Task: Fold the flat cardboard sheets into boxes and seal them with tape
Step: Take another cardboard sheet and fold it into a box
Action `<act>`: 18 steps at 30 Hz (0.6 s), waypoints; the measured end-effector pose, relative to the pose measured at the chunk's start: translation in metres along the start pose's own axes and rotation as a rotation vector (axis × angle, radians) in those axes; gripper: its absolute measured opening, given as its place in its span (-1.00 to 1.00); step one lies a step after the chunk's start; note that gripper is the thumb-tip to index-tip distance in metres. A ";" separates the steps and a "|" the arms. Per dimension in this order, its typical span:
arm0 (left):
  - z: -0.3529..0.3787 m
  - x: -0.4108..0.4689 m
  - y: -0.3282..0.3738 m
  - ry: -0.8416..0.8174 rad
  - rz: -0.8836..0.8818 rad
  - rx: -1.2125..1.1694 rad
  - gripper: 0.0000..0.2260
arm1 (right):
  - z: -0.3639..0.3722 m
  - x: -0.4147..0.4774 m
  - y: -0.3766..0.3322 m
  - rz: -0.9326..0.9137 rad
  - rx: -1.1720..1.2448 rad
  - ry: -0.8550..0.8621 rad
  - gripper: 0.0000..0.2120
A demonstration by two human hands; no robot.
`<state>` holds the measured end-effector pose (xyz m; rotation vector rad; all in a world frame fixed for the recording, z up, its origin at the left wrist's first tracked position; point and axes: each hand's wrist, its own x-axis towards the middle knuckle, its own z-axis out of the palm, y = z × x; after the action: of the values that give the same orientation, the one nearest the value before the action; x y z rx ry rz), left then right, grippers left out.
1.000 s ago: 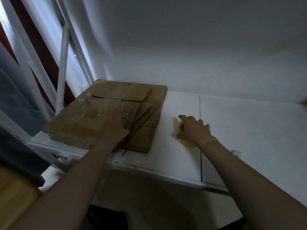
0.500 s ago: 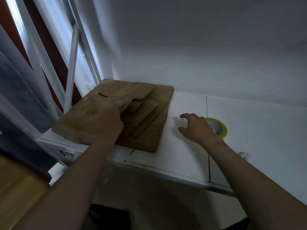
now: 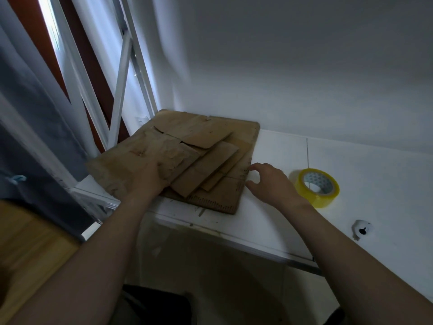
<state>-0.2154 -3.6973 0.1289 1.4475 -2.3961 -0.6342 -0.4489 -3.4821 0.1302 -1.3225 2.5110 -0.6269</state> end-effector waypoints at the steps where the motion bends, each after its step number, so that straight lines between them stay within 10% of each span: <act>1: 0.001 0.002 -0.004 -0.033 0.015 -0.019 -0.34 | 0.002 0.000 -0.003 -0.003 0.004 -0.001 -0.54; 9: -0.004 0.007 -0.019 -0.068 0.080 0.004 -0.31 | 0.010 0.005 -0.018 -0.026 0.032 0.002 -0.61; 18: -0.021 0.005 -0.003 0.027 0.189 0.195 -0.92 | 0.014 0.007 -0.026 -0.050 0.093 0.013 -0.64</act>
<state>-0.2060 -3.7080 0.1454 1.2679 -2.5928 -0.3420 -0.4285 -3.5046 0.1298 -1.3559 2.4338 -0.7549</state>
